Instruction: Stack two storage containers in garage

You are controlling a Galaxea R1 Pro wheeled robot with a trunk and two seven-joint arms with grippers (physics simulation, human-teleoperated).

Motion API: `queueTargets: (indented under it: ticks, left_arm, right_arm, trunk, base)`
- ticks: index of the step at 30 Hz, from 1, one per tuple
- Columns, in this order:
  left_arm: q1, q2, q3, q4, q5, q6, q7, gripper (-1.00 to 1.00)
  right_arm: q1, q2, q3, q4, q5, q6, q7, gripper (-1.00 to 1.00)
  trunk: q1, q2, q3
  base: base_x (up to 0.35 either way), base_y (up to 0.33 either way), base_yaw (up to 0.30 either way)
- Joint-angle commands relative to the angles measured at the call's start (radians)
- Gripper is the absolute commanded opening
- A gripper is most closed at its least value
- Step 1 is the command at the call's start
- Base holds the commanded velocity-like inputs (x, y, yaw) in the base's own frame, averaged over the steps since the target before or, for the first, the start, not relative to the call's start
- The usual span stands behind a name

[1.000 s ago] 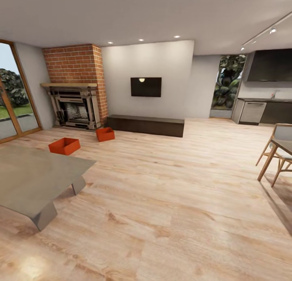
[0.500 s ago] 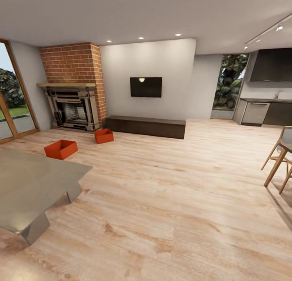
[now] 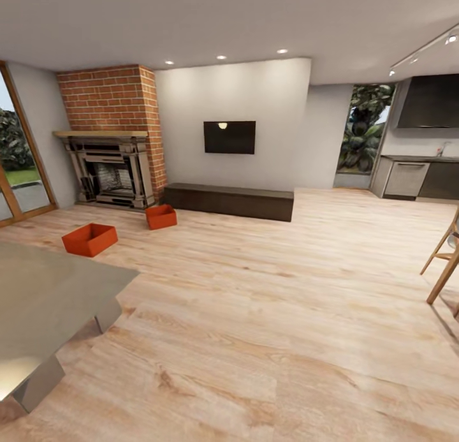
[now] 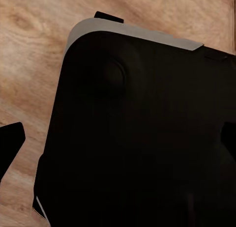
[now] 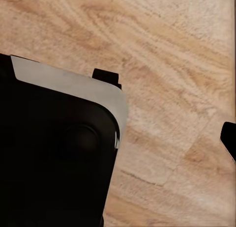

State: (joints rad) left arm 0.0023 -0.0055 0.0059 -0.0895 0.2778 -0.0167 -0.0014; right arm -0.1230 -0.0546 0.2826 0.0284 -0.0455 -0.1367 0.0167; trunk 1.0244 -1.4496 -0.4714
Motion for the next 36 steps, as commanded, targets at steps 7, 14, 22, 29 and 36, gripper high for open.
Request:
queueTargets:
  ticks: [7, 14, 22, 29, 36]
  left_arm:
    - [0.000, -0.004, -0.001, -0.002, 0.000, -0.002, 0.000, 1.00]
    - [0.000, -0.010, -0.002, -0.003, -0.002, -0.003, 0.000, 1.00]
    - [0.000, -0.010, -0.003, -0.003, 0.000, -0.007, 0.000, 1.00]
    - [0.000, -0.009, -0.002, -0.003, 0.000, -0.008, 0.000, 1.00]
    - [0.000, -0.008, 0.002, -0.003, 0.003, -0.007, 0.000, 1.00]
  right_arm:
    - [-0.001, 0.000, 0.000, 0.002, -0.012, -0.005, 0.009, 1.00]
    - [-0.001, 0.001, 0.002, 0.002, -0.014, 0.002, 0.011, 1.00]
    - [-0.001, 0.002, 0.002, 0.002, -0.010, 0.001, 0.011, 1.00]
    - [-0.001, 0.001, 0.003, 0.002, -0.007, -0.006, 0.010, 1.00]
    - [-0.001, 0.001, 0.003, 0.002, -0.004, -0.006, 0.009, 1.00]
  trunk:
    - [0.001, 0.000, -0.001]
    - [0.001, 0.000, -0.001]
    - [0.001, 0.000, -0.001]
    - [0.001, 0.000, -0.001]
    - [0.001, 0.000, -0.001]
  base:
    - [0.324, 0.000, 0.000]
    - [0.324, 0.000, 0.000]
    - [0.324, 0.000, 0.000]
    - [0.324, 0.000, 0.000]
    - [0.324, 0.000, 0.000]
